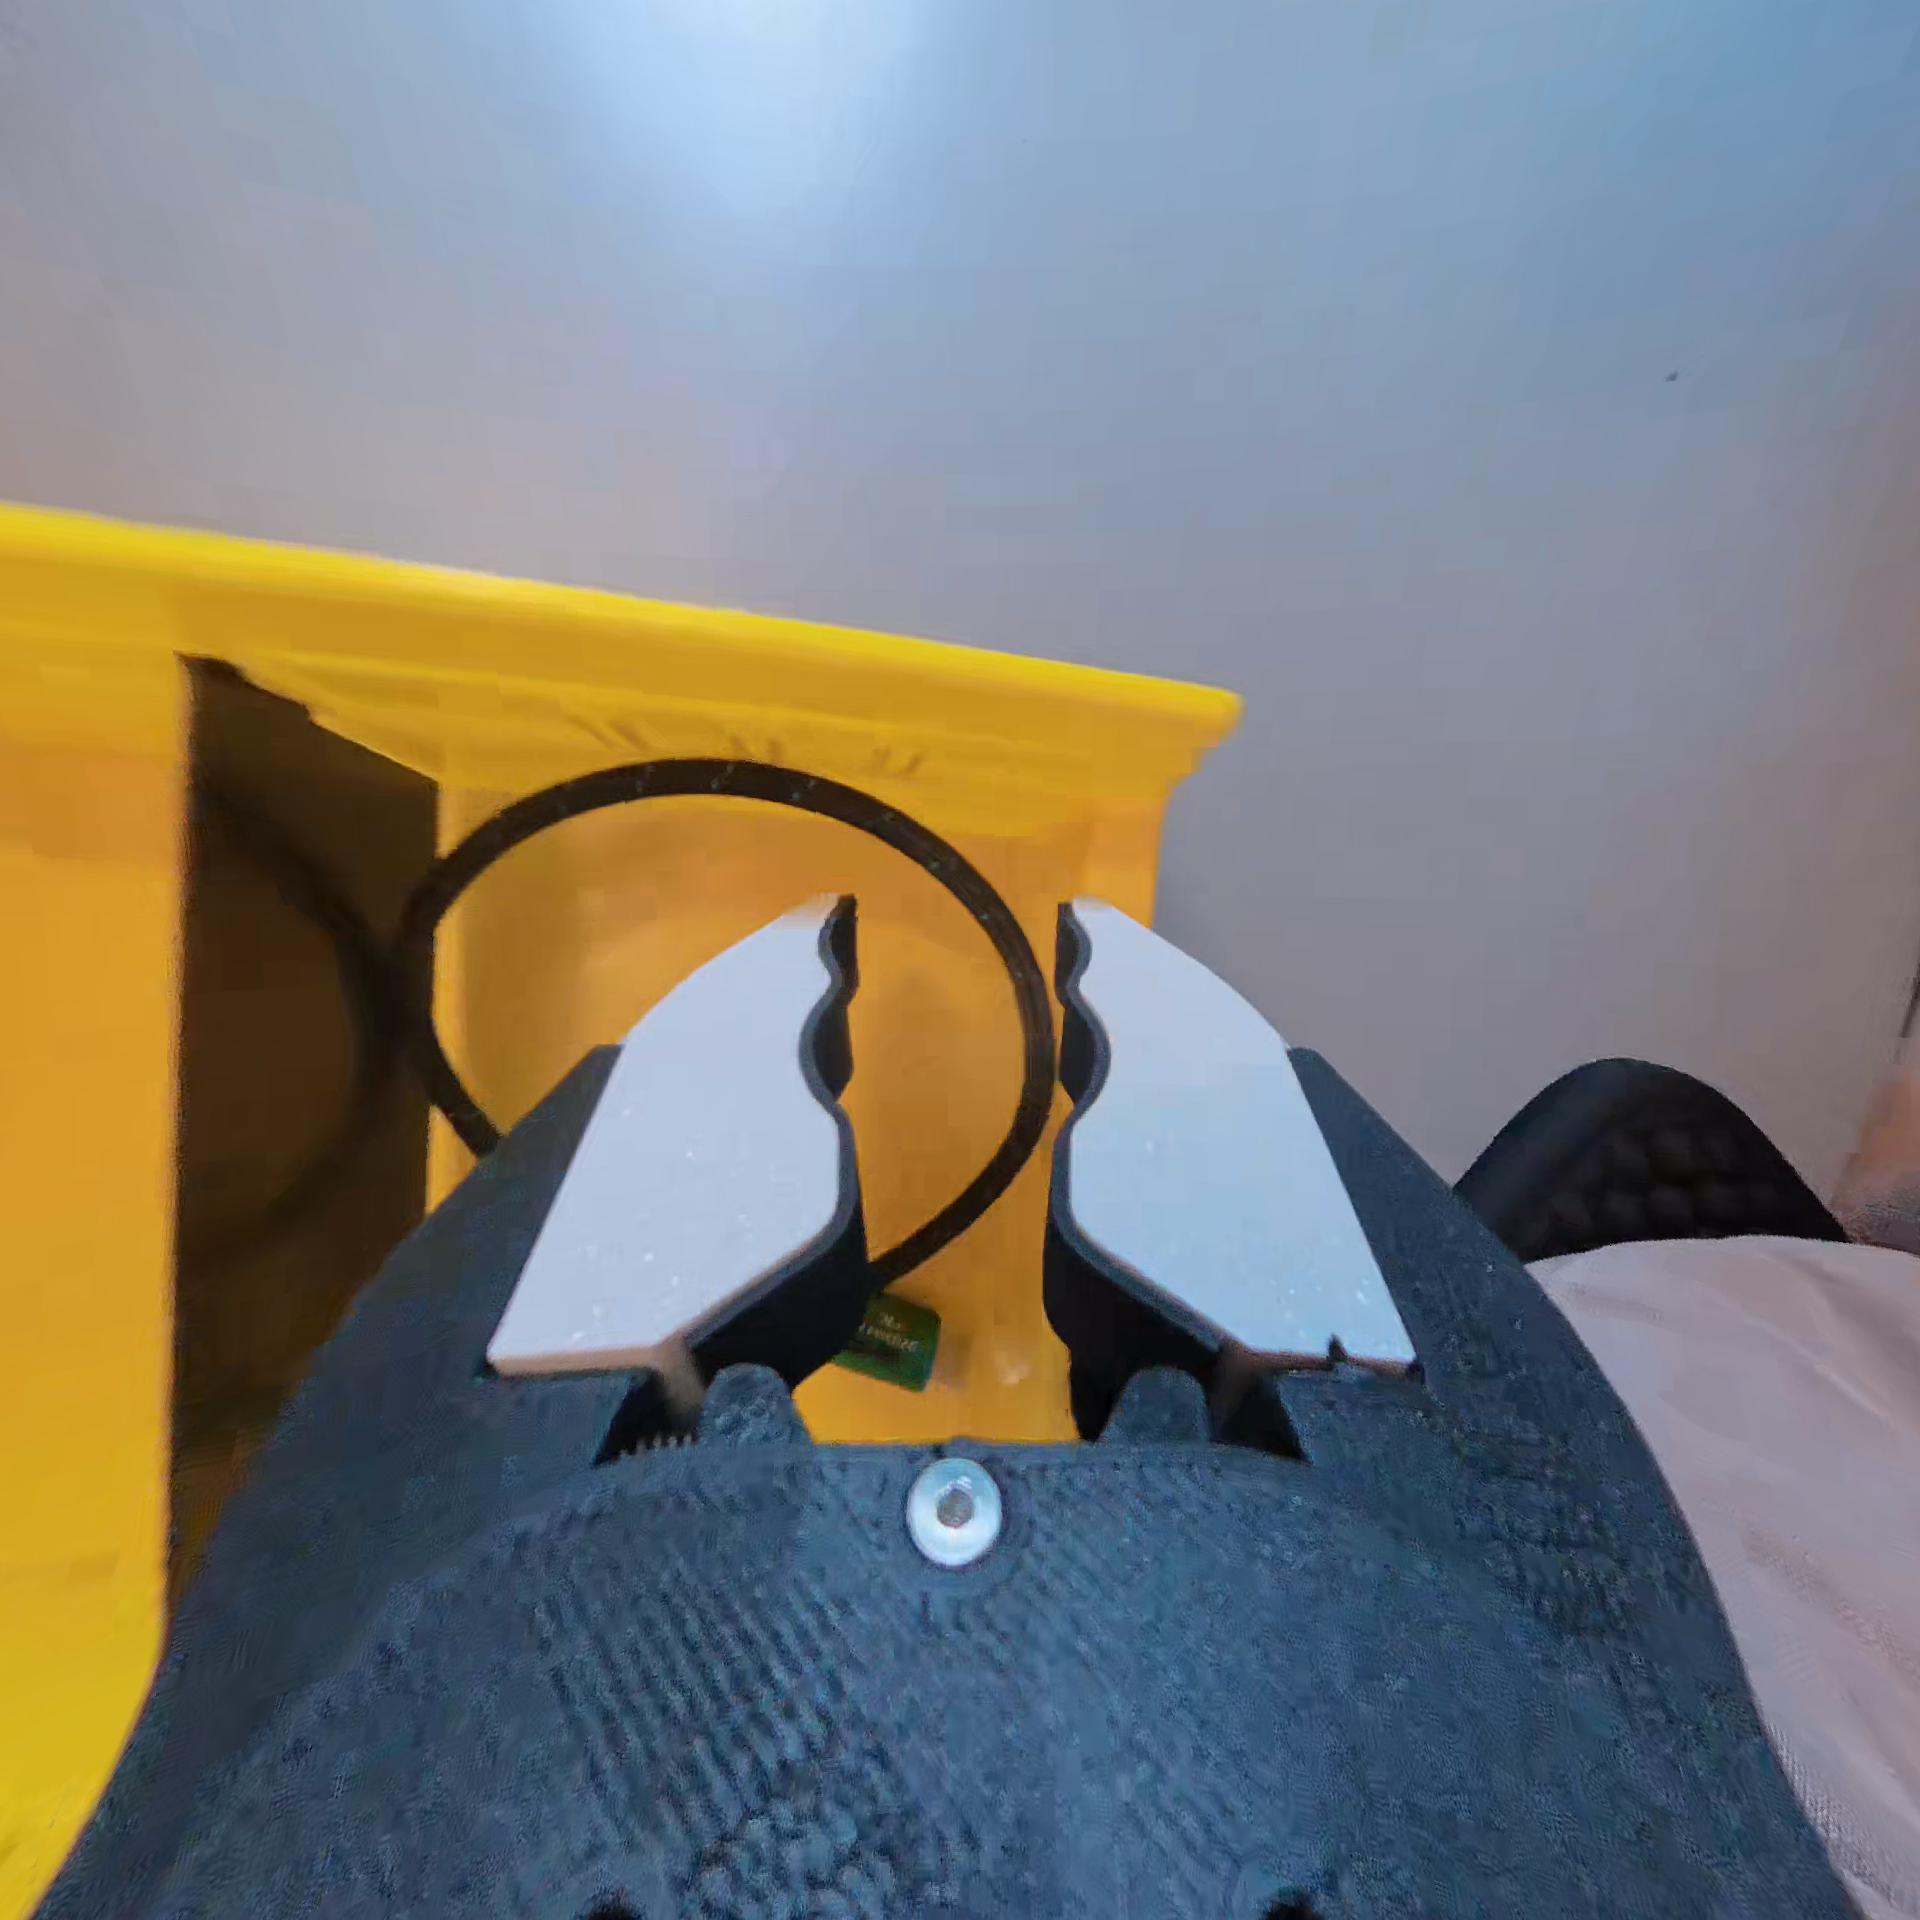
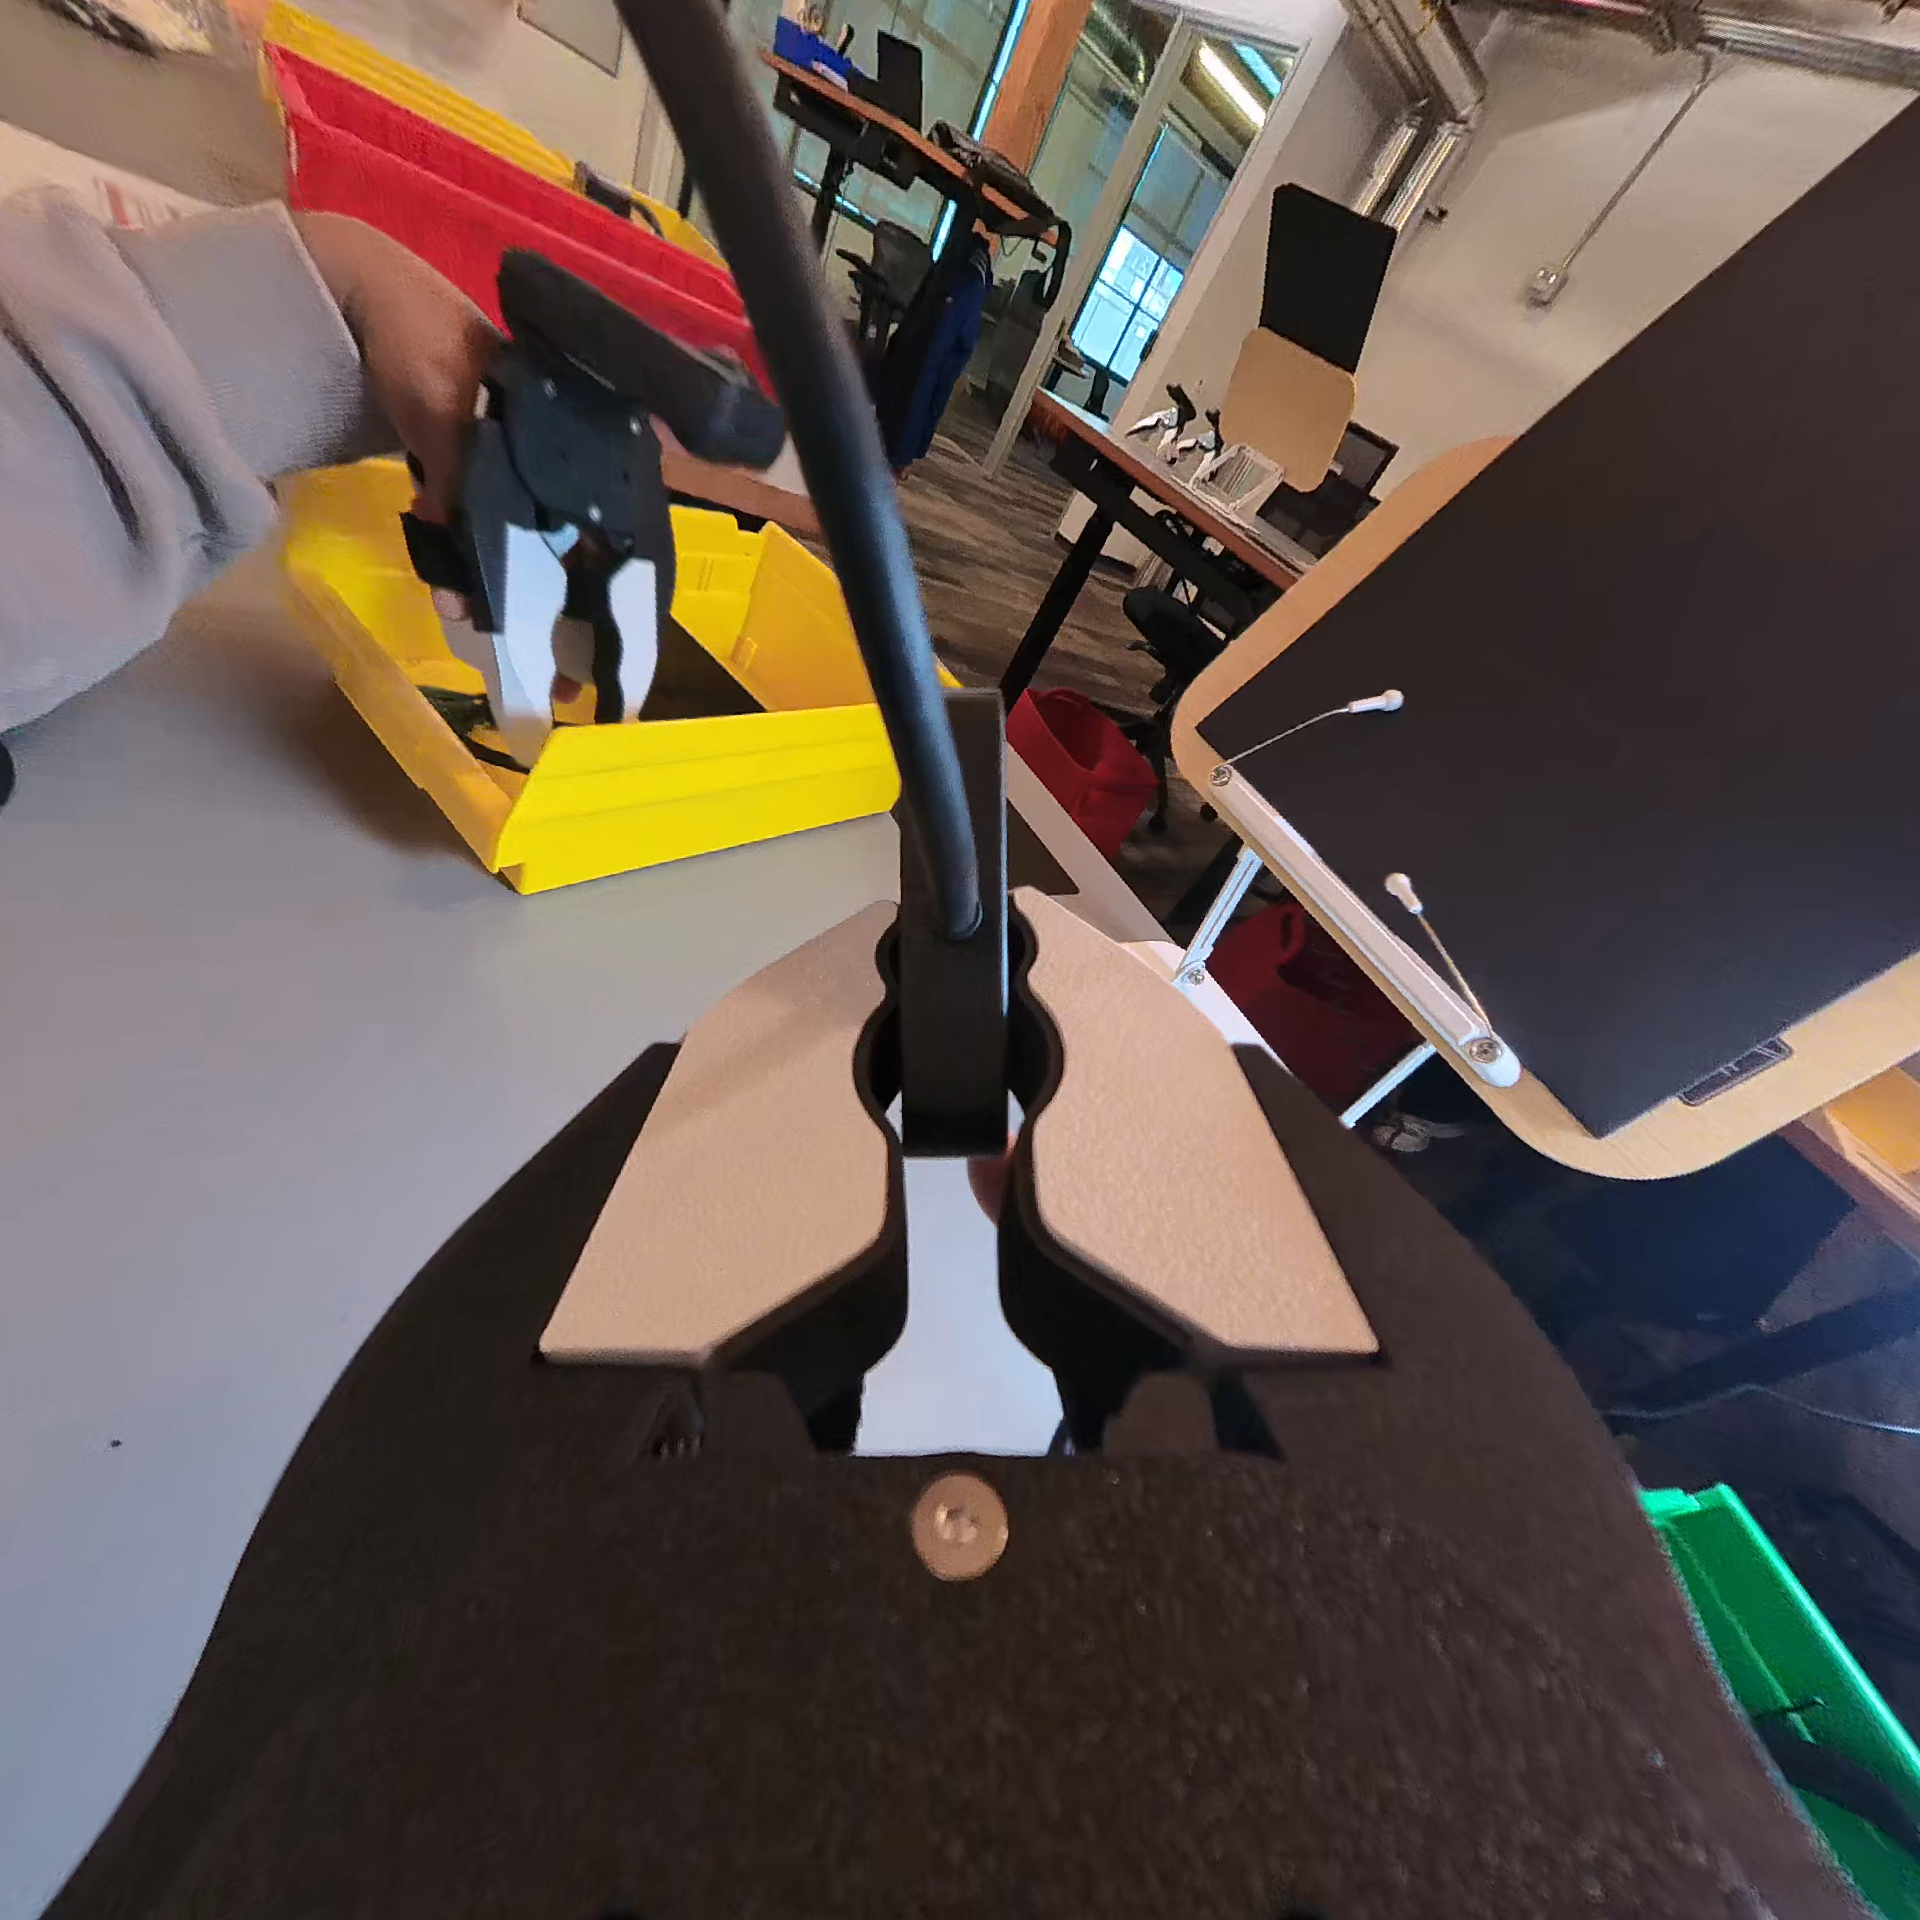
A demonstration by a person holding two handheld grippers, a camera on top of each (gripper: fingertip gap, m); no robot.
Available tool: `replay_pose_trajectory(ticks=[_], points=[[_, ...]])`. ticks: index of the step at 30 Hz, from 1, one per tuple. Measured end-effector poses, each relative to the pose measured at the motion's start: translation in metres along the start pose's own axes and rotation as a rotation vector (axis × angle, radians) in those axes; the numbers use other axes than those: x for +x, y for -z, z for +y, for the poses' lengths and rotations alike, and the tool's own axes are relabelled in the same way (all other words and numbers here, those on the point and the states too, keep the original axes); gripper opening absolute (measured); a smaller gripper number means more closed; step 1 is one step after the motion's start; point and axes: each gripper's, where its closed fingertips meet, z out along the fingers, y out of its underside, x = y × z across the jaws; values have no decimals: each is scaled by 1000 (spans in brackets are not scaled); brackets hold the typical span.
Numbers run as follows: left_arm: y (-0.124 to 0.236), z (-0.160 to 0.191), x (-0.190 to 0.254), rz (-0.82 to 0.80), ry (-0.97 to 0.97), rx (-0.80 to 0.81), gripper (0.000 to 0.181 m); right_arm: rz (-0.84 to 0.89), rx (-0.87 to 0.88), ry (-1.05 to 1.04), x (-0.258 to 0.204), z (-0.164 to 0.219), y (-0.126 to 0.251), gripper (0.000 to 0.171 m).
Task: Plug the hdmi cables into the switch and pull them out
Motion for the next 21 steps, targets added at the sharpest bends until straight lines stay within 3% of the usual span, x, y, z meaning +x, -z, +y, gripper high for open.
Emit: replay_pose_trajectory(ticks=[1, 5, 9, 16, 19, 21], points=[[-9, 6, -3, 16, 25, -35, 37, 1, -8, 10, -1, 1, 0, 14], [-25, 12, 1, 106, 16, -87, 17, 12, -18, 27, 1, 2, 0, 14], [8, -2, 8, 41, -34, 12, 14, 32, -17, 27, 7, 2, 3, 15], [131, -56, 45, -323, -332, 473, 10, 73, 14, -13, 20, 0, 11, 15], [163, -89, 89, -354, -522, 681, 8, 93, 27, -42, 27, 0, 13, 15], [173, -108, 113, -289, -594, 811, 8, 109, 34, -60, 32, 0, 16, 15]])
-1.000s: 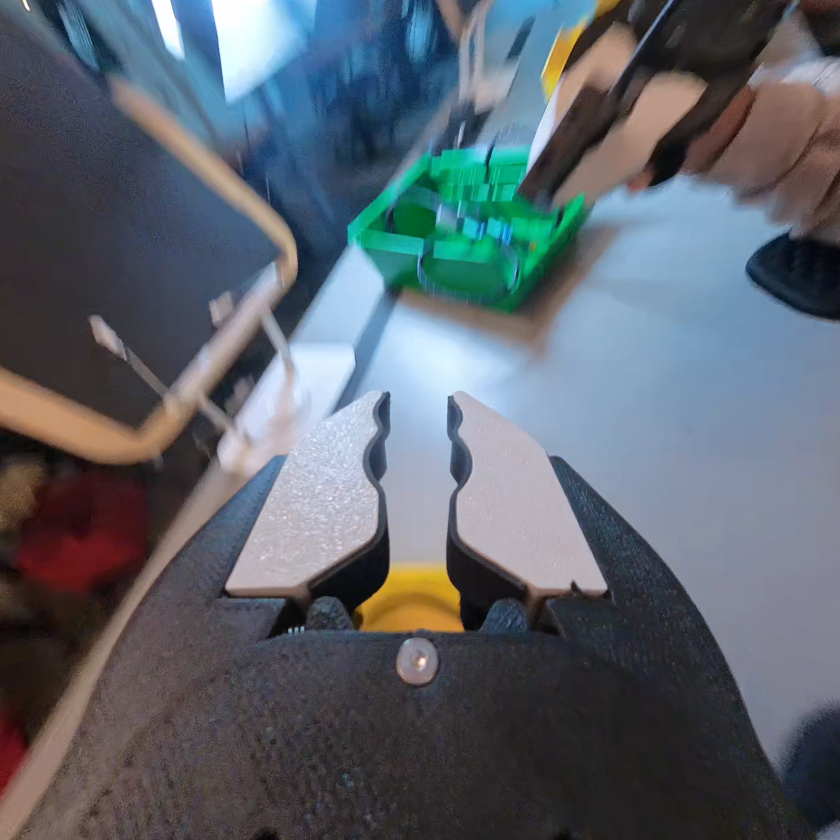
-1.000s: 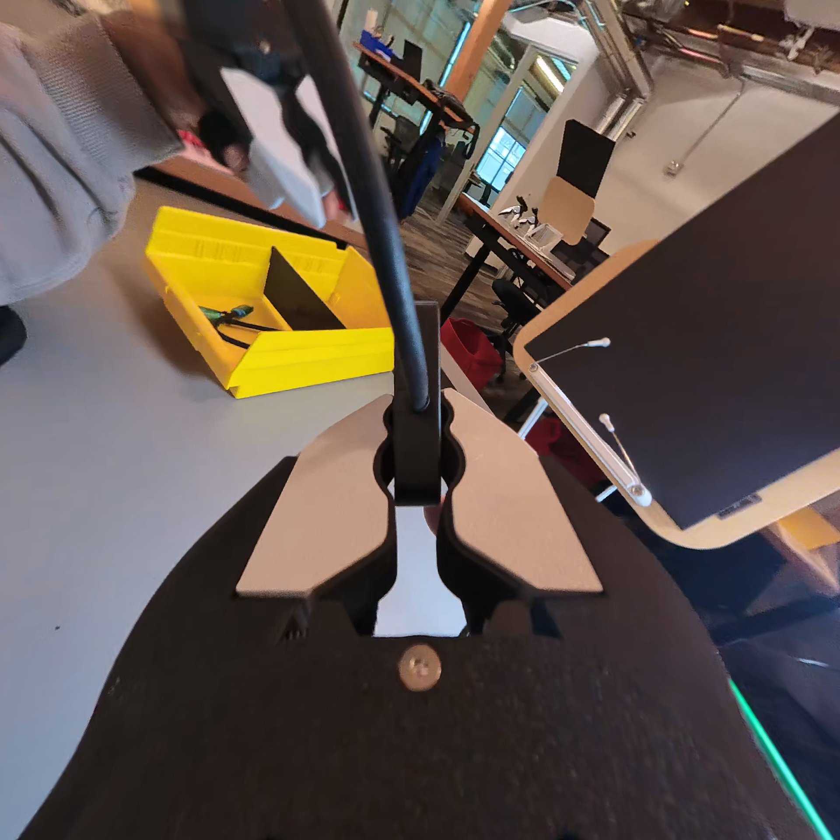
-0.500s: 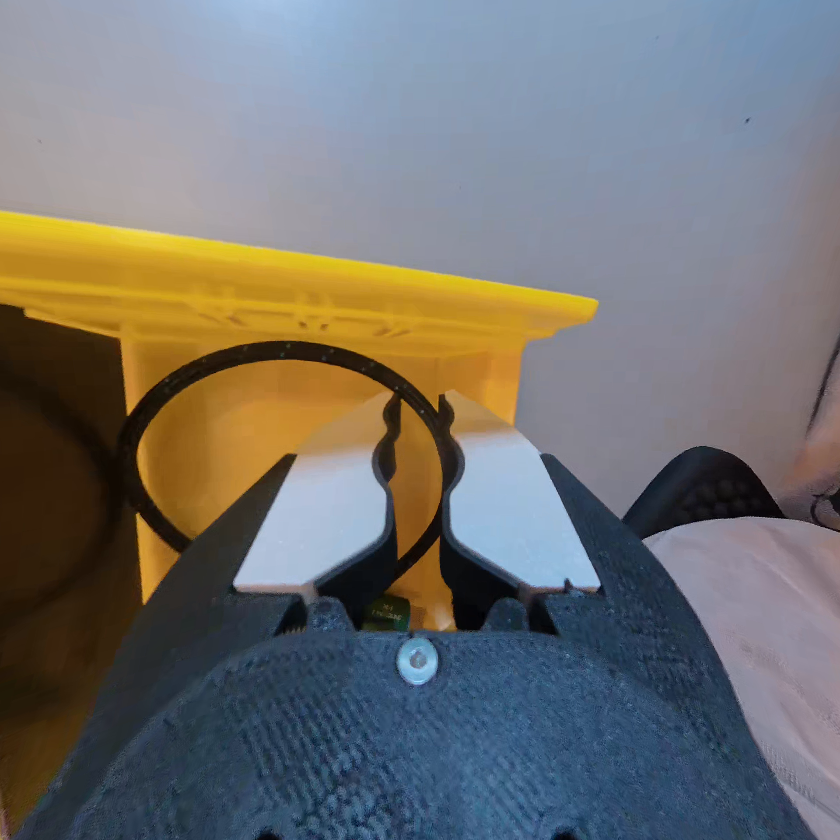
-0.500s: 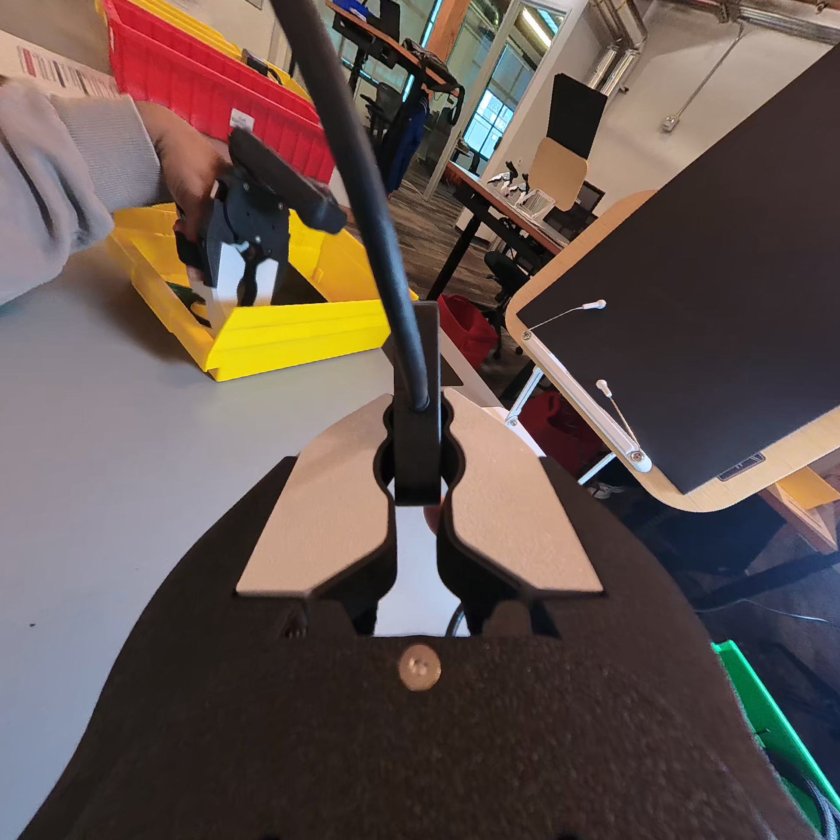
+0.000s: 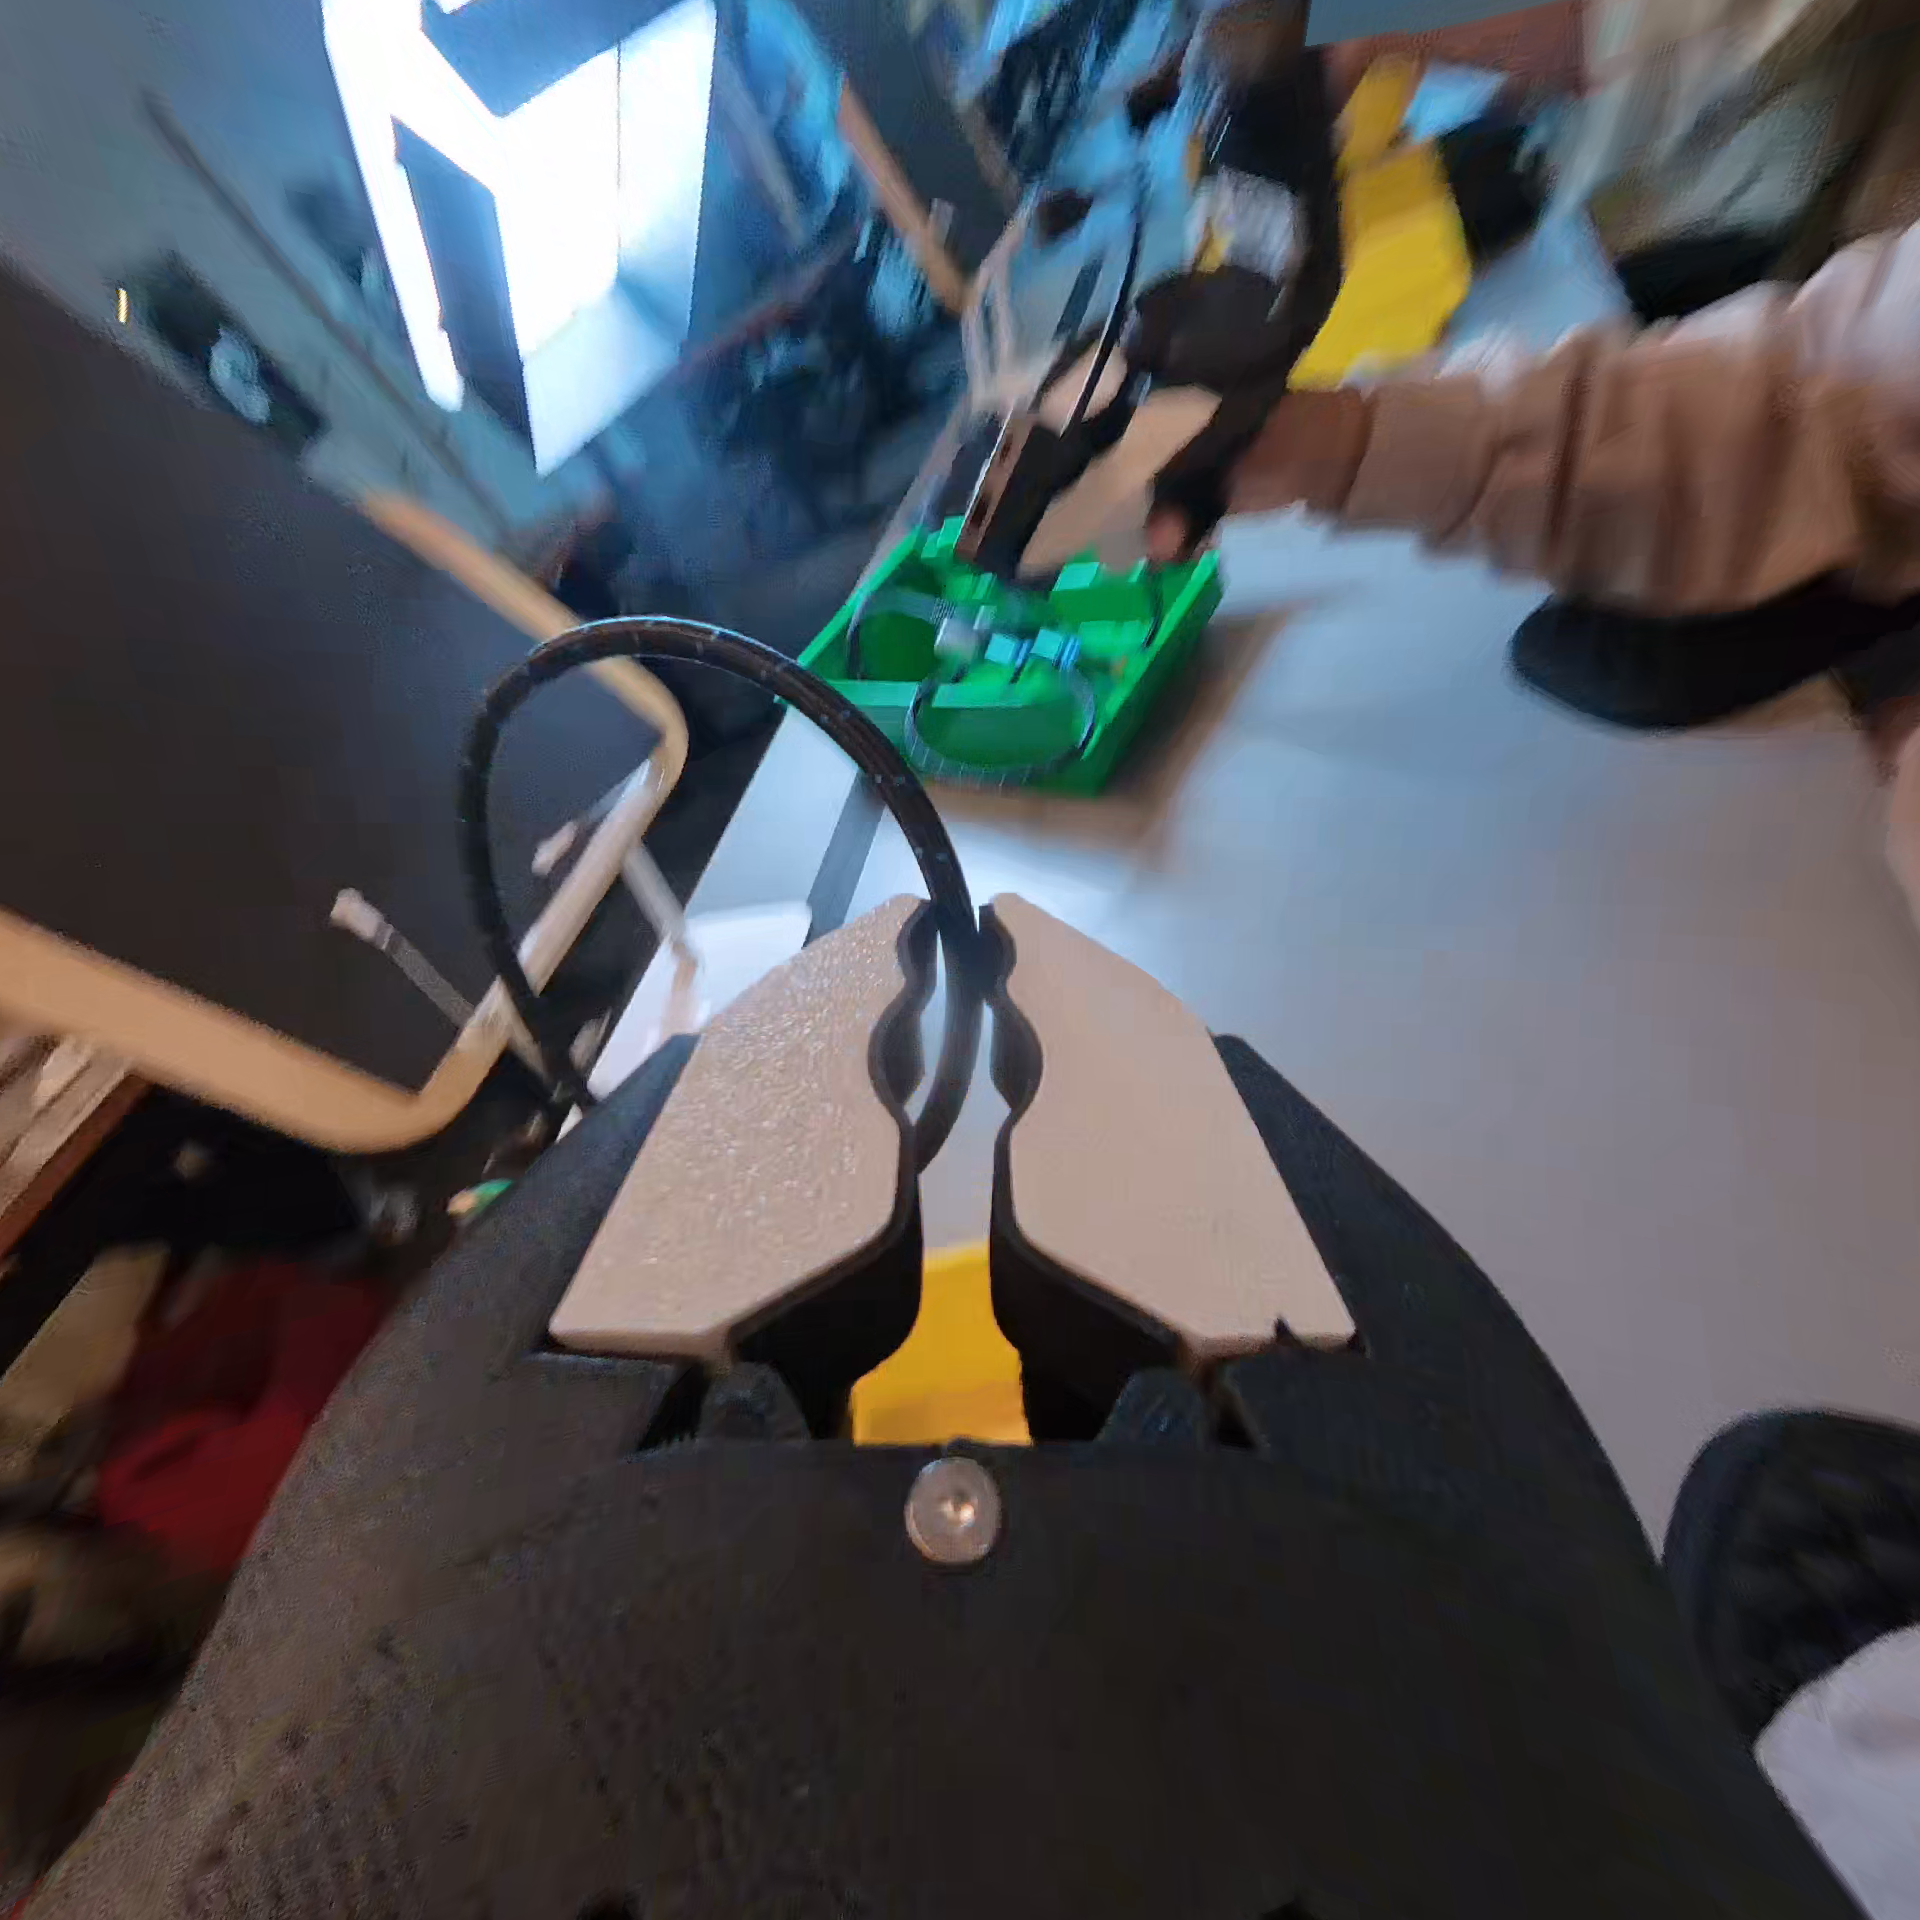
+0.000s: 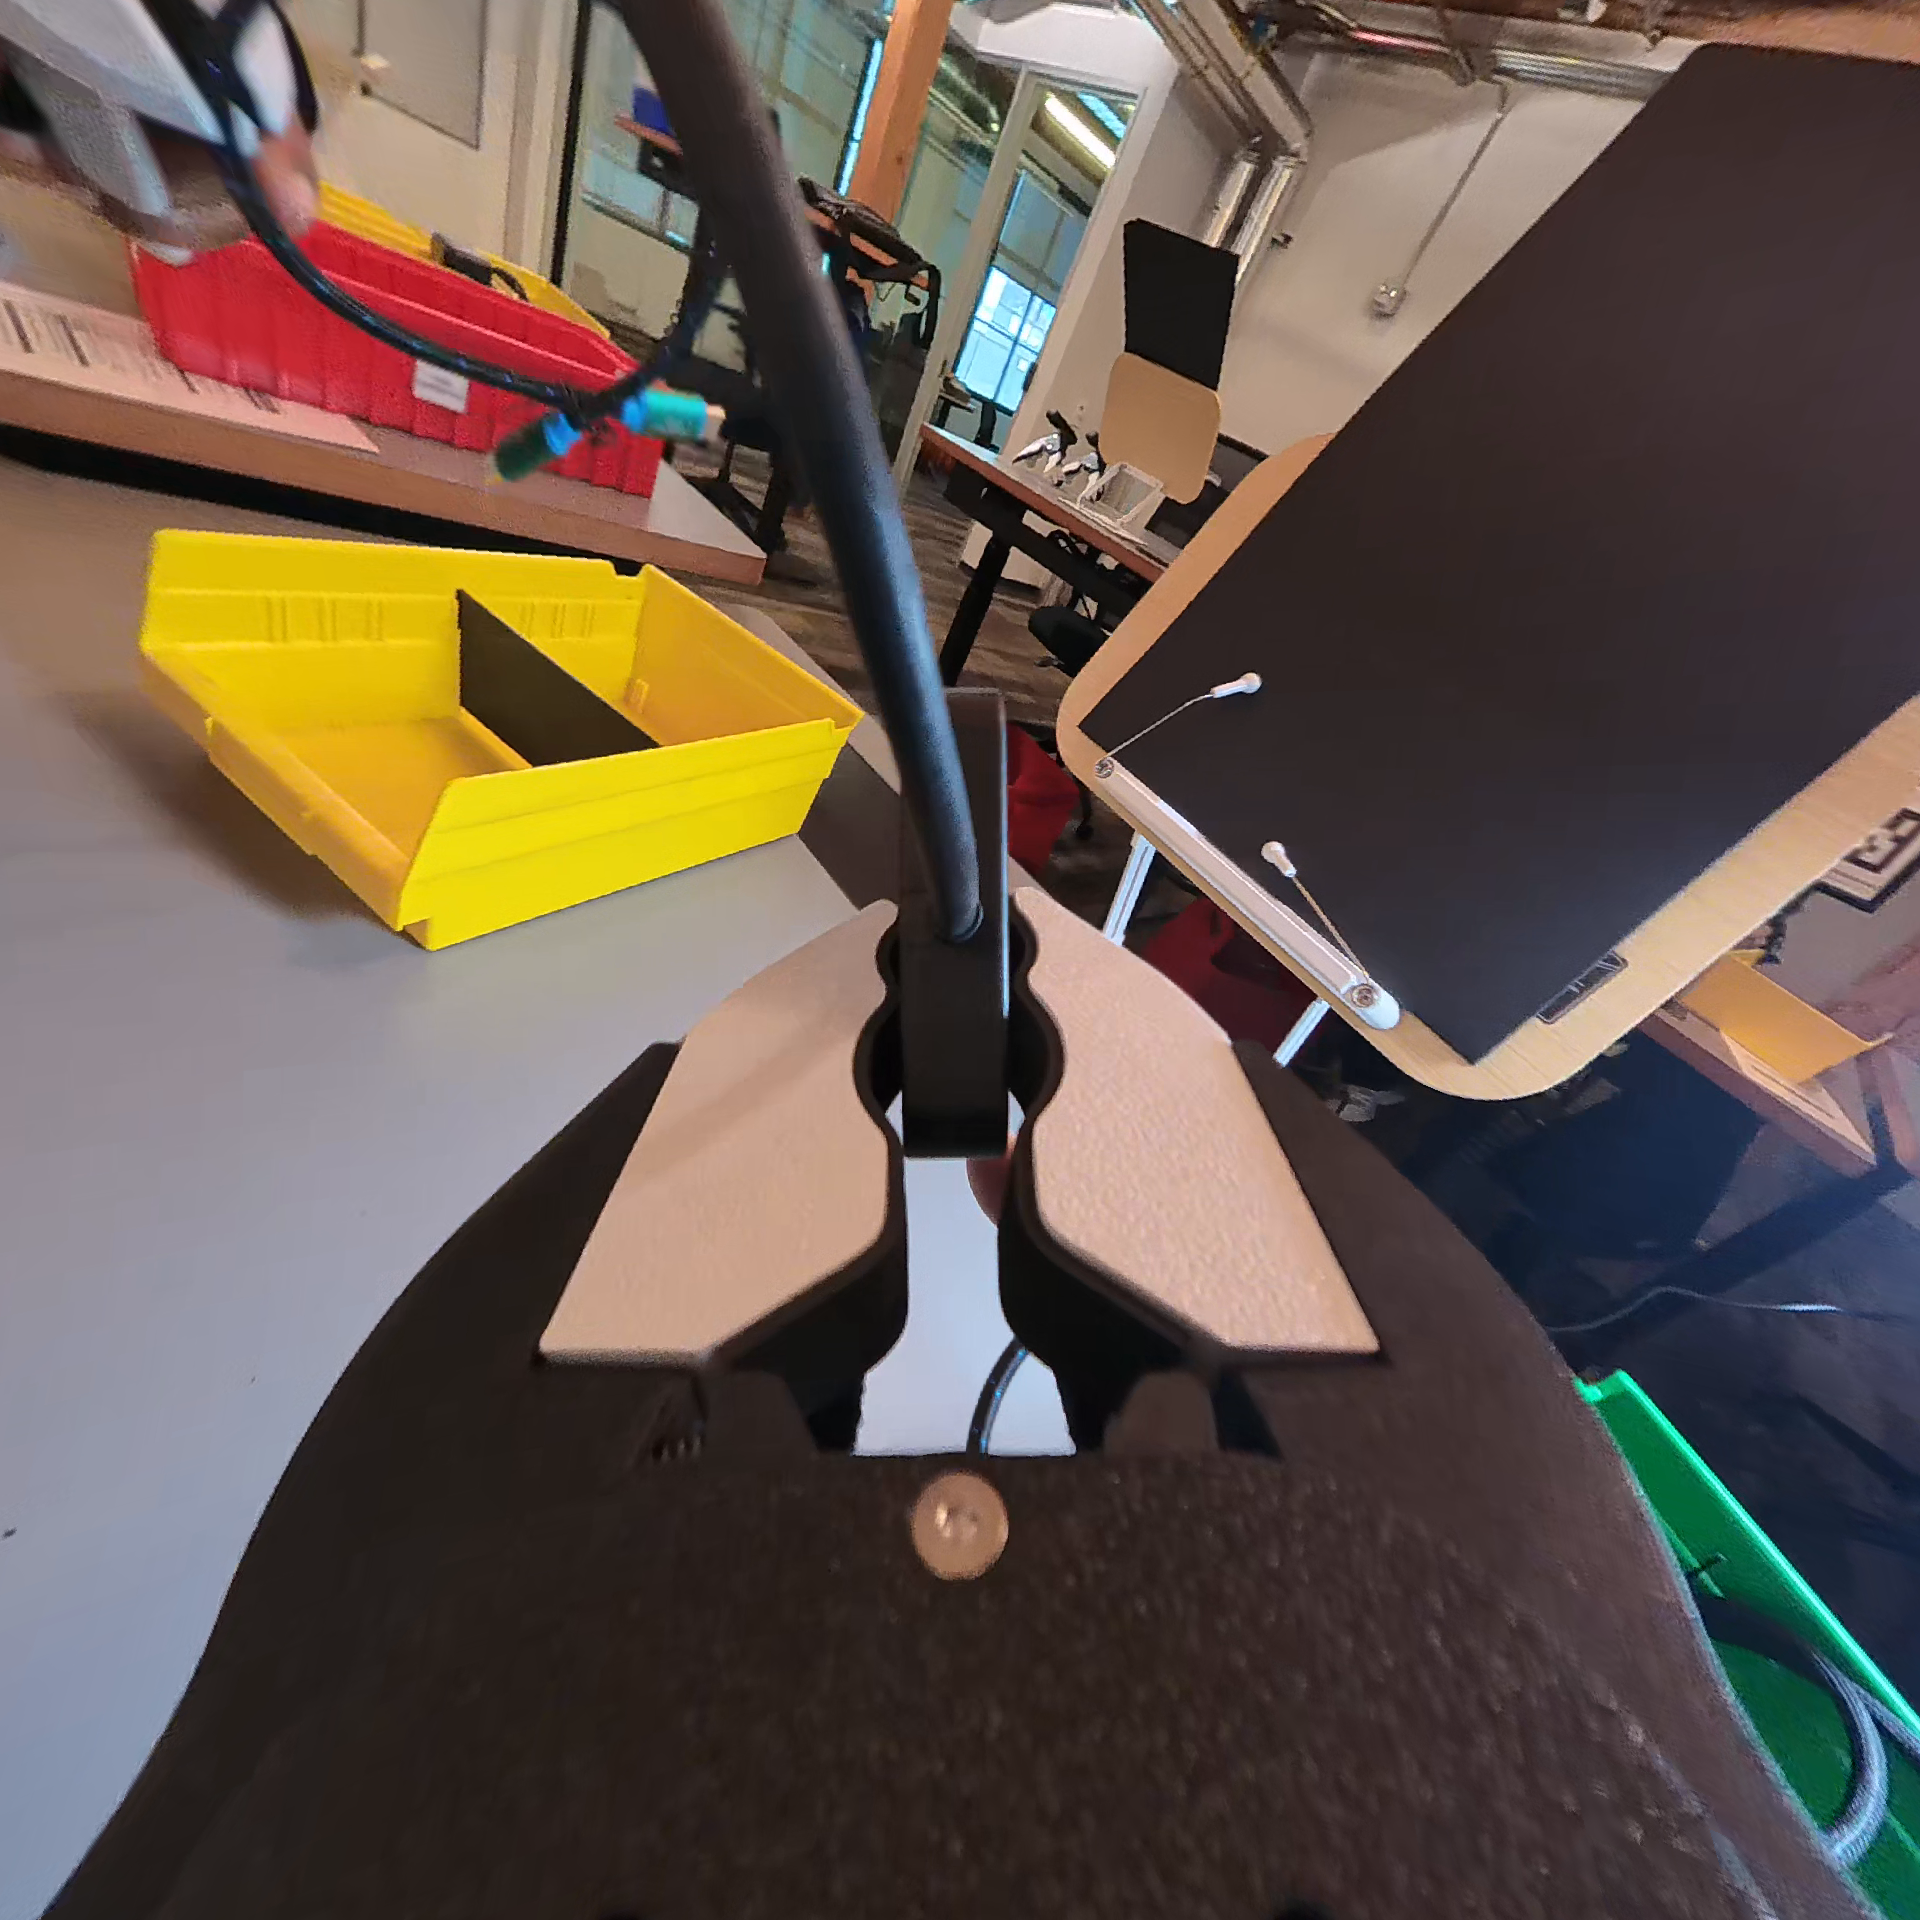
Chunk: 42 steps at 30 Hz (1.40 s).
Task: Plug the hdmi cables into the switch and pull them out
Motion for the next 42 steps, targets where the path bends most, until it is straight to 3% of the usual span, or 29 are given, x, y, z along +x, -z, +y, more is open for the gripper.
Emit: replay_pose_trajectory(ticks=[4, 8, 10, 14, 17, 22, 25, 28, 31, 34, 39, 42], points=[[-18, -42, 17, 227, 127, 323, 8, 43, 5, -23, 13, 1, 6, 15], [-63, -43, 26, 413, 351, 374, 9, 92, 1, -36, 30, 4, 13, 15], [-101, -17, 28, 432, 486, 243, 8, 115, -7, -40, 38, 8, 17, 14], [-171, 88, 31, 325, 703, -196, 6, 130, -18, -62, 47, 15, 21, 14], [-187, 140, 36, 230, 658, -440, 7, 141, -36, -50, 50, 19, 22, 14], [-179, 154, 22, 33, 385, -624, 11, 131, -44, -66, 51, 25, 19, 14], [-177, 143, 15, -44, 241, -635, 19, 133, -60, -51, 50, 28, 18, 14], [-187, 126, 30, -4, 159, -593, 24, 134, -62, -43, 49, 27, 17, 14], [-210, 117, 75, 192, 171, -526, 30, 132, -61, -46, 49, 28, 17, 14], [-230, 140, 106, 295, 120, -591, 36, 132, -64, -45, 49, 29, 17, 14], [-245, 187, 114, 269, 42, -732, 39, 132, -55, -48, 51, 27, 18, 14], [-256, 188, 118, 278, 160, -670, 30, 127, -55, -55, 50, 29, 17, 15]])
